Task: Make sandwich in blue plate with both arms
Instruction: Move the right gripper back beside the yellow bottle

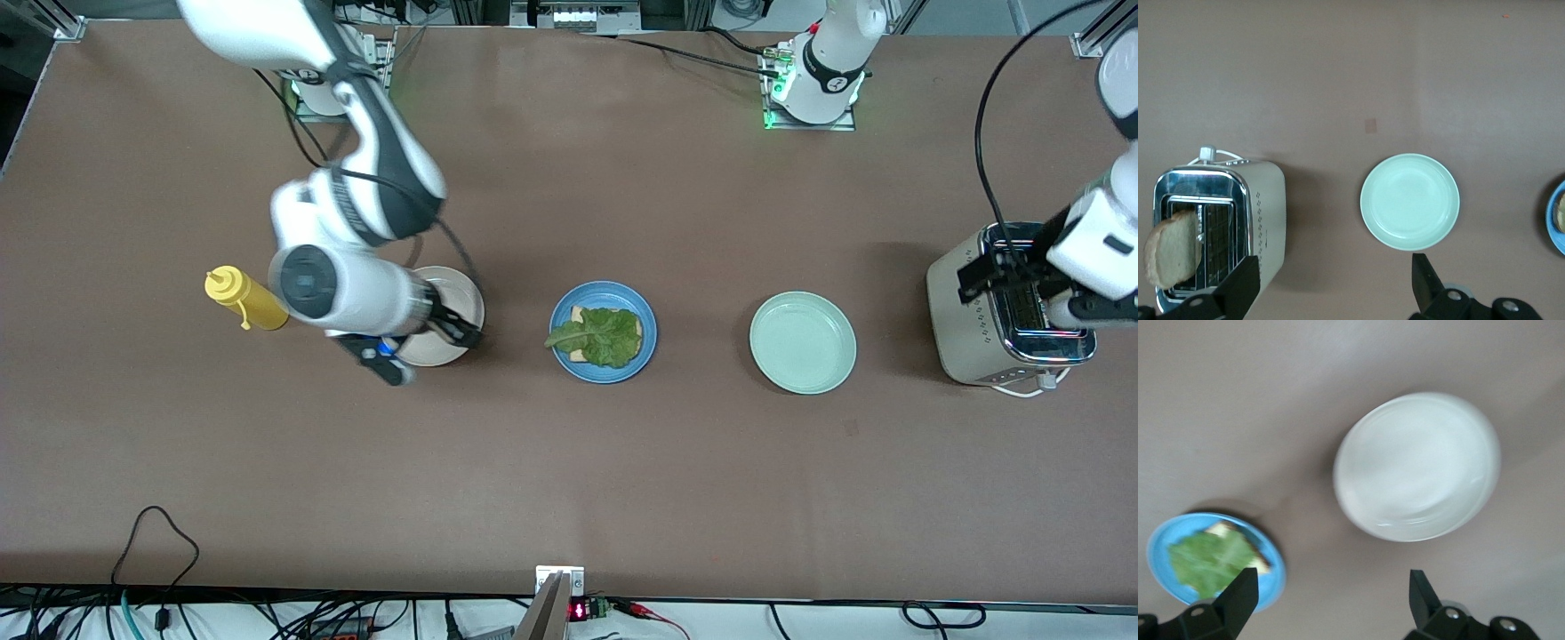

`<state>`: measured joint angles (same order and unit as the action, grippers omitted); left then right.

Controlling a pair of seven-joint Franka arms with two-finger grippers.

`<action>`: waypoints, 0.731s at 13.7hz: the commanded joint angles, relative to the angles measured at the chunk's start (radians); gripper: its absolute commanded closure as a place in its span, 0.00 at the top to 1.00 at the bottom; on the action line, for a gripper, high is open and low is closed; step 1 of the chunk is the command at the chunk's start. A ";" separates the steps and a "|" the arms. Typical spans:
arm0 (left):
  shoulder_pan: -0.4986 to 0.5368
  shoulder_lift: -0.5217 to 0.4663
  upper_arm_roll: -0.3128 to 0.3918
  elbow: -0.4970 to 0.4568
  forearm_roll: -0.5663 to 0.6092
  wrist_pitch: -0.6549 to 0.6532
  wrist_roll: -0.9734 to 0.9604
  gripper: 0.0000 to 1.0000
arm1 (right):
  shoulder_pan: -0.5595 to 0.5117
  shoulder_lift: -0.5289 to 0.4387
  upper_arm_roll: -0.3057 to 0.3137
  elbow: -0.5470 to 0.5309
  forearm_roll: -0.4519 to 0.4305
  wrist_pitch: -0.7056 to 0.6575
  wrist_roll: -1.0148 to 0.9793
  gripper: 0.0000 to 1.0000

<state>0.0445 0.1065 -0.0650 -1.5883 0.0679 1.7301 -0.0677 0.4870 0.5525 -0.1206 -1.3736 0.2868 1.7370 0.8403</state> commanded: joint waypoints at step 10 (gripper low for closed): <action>-0.003 -0.156 0.010 -0.164 -0.039 -0.026 0.000 1.00 | -0.359 -0.328 0.015 -0.223 -0.161 -0.201 -0.751 1.00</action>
<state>0.0434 -0.0154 -0.0583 -1.7183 0.0416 1.7202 -0.0701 0.1945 0.2688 -0.1242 -1.5595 0.1437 1.5540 0.1712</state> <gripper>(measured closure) 0.000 0.000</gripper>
